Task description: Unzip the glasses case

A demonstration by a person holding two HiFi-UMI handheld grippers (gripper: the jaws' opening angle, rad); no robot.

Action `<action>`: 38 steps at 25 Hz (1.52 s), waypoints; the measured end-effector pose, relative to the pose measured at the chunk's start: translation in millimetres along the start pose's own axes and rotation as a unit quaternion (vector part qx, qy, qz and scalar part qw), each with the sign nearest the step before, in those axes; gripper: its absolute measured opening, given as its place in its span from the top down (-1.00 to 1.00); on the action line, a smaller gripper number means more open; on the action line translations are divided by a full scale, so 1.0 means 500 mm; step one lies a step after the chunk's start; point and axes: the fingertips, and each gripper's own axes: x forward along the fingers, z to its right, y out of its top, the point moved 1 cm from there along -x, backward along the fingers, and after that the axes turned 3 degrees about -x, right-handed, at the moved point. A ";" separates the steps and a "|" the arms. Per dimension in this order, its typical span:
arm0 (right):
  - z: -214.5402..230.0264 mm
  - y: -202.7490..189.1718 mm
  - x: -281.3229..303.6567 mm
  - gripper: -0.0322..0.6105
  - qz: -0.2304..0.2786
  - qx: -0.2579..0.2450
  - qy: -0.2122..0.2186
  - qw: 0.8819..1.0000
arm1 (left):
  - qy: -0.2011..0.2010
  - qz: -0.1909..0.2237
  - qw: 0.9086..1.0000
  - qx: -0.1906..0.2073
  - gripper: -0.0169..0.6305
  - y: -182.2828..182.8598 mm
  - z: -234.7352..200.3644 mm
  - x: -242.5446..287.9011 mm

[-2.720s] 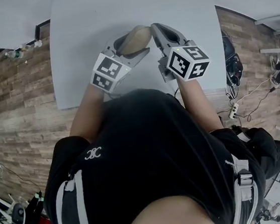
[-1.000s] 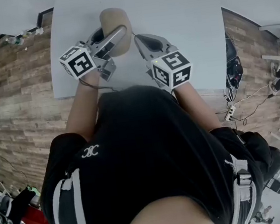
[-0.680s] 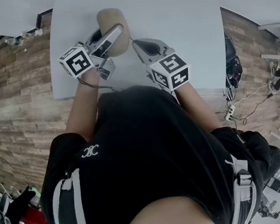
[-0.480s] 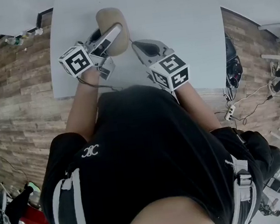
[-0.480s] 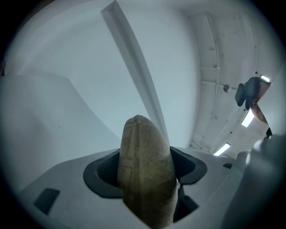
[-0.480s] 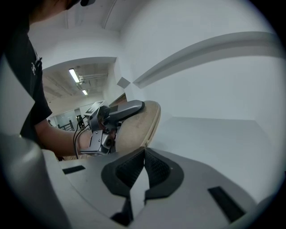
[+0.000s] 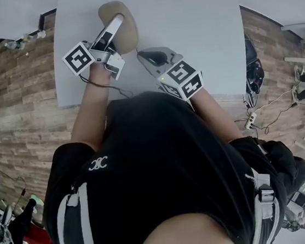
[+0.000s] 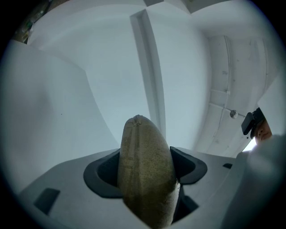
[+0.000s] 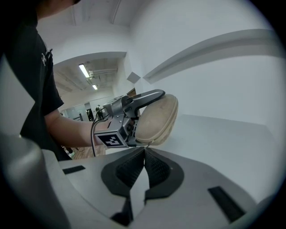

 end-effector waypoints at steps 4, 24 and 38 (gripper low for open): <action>-0.016 0.003 0.010 0.84 -0.002 -0.012 0.009 1.000 | -0.008 0.004 1.000 -0.015 -0.04 0.003 0.005 0.009; -0.022 0.001 0.008 0.84 0.053 -0.016 0.019 0.998 | -0.019 -0.019 0.999 -0.033 -0.05 -0.016 0.010 0.027; 0.072 0.044 0.004 0.12 0.130 0.274 0.085 0.949 | -0.042 -0.100 0.994 -0.028 -0.05 -0.069 0.006 0.048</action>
